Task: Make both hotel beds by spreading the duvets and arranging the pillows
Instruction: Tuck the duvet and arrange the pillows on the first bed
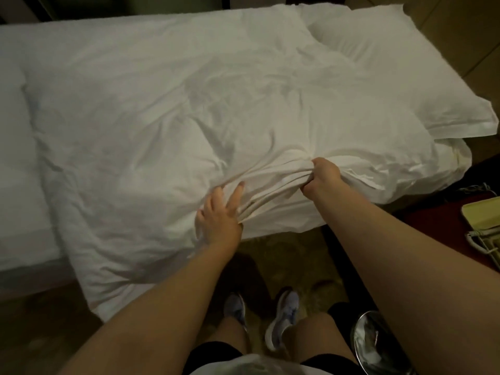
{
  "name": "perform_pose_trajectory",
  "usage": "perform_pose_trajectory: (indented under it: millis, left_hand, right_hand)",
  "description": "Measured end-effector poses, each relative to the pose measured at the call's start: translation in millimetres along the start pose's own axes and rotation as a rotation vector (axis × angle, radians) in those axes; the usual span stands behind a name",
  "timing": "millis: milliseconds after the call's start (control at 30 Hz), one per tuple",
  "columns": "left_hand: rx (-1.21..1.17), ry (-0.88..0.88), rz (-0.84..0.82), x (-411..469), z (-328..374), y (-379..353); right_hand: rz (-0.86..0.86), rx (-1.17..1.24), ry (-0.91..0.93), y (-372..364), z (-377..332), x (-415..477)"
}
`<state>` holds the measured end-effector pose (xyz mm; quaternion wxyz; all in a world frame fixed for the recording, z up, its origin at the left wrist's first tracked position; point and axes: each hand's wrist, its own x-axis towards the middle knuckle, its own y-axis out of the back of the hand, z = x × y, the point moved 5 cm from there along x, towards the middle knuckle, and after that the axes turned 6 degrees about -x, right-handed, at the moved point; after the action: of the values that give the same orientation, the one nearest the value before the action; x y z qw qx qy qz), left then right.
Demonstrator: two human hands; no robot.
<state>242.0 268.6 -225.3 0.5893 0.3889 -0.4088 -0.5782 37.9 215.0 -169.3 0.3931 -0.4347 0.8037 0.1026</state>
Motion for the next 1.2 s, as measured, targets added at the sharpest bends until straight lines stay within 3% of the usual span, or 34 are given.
perform_pose_trajectory:
  millis: [167,233,400,533,700,800,867,1033,1200]
  left_hand:
    - [-0.269,0.102,-0.083,3.2,-51.4,32.7]
    - [-0.202,0.042,-0.056,-4.8,-51.3,51.3]
    - [-0.086,0.208,-0.035,-52.3,-61.3,69.5]
    - [0.017,0.173,-0.108,-93.1,-62.8,87.3]
    - [0.04,0.128,-0.186,-159.8,-39.9,99.2]
    - [0.072,0.054,-0.194,-185.7,-21.0,123.6]
    - [0.128,-0.021,-0.197,-195.9,-7.9,150.4]
    - [0.243,-0.126,-0.221,-179.5,12.3,203.9]
    - [0.343,-0.117,-0.107,-116.9,15.4,240.4]
  right_hand:
    - [-0.058,0.153,-0.054,5.2,28.1,-29.5]
    - [-0.072,0.148,-0.052,12.9,41.2,-38.4]
    - [-0.097,0.127,-0.092,30.4,66.2,-78.2]
    - [-0.115,0.123,-0.125,54.4,96.7,-108.9]
    - [0.049,0.059,-0.134,100.3,115.5,-155.9]
    - [0.244,0.002,-0.036,117.8,96.5,-192.1]
    - [0.287,-0.005,0.051,119.5,78.4,-212.8]
    - [0.25,0.062,0.146,110.1,41.4,-232.6]
    - [0.203,0.101,0.237,81.0,-6.0,-203.3]
